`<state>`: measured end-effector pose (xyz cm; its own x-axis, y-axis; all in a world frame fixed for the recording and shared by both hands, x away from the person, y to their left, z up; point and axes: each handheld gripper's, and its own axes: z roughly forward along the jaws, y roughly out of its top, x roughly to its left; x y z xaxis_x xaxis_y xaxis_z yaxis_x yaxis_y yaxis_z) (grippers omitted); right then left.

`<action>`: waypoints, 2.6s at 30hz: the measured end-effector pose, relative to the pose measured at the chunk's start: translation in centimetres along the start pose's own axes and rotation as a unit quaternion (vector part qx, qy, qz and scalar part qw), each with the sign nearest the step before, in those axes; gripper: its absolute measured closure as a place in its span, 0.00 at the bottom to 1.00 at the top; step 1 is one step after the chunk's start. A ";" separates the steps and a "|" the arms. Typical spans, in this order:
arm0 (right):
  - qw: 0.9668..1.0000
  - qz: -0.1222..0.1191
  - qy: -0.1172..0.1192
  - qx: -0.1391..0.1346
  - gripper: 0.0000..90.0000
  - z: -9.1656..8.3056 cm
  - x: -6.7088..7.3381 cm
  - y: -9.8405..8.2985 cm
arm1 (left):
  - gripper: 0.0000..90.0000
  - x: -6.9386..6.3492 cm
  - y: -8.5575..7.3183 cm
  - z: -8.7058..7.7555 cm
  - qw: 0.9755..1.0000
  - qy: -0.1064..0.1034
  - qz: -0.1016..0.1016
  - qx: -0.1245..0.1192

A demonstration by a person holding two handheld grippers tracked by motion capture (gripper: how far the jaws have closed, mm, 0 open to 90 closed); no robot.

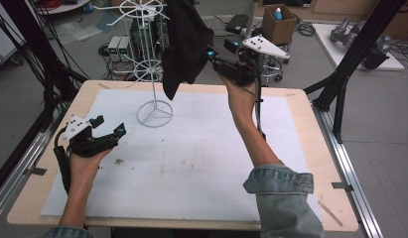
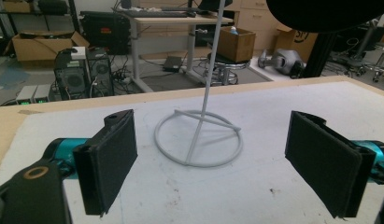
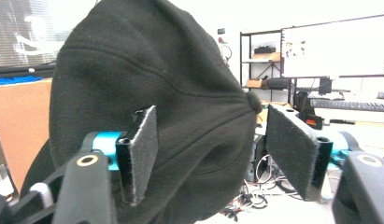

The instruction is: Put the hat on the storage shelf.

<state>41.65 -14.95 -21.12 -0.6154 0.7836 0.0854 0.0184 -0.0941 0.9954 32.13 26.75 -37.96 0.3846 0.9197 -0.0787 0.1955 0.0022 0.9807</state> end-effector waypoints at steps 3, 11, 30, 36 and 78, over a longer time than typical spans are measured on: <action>1.000 0.003 -0.007 -0.007 0.34 -0.9 -0.3 0.2 | 0.19 0.1 0.0 0.0 1.000 0.001 0.000 0.001; 0.999 -0.011 -0.037 -0.019 0.25 -4.1 -1.7 0.0 | 0.19 0.3 -0.1 0.2 1.000 0.004 -0.002 0.004; 0.994 -0.038 -0.100 -0.027 0.13 -12.2 -5.4 -2.5 | 0.19 -0.2 -0.2 0.4 1.000 0.002 0.006 0.008; 0.993 -0.042 -0.107 -0.025 0.13 -13.9 -5.8 -3.4 | 0.19 -0.1 -0.2 0.3 1.000 0.004 0.005 0.008; 0.991 -0.022 -0.116 0.056 0.11 -19.0 -5.6 -11.5 | 0.19 -0.3 -0.4 0.3 1.000 0.002 0.007 0.010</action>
<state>29.90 -29.89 -33.92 -0.4197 0.9069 0.0363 0.0900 0.0018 0.9959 32.24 26.34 -38.35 0.3832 0.9215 -0.0637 0.2087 -0.0192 0.9778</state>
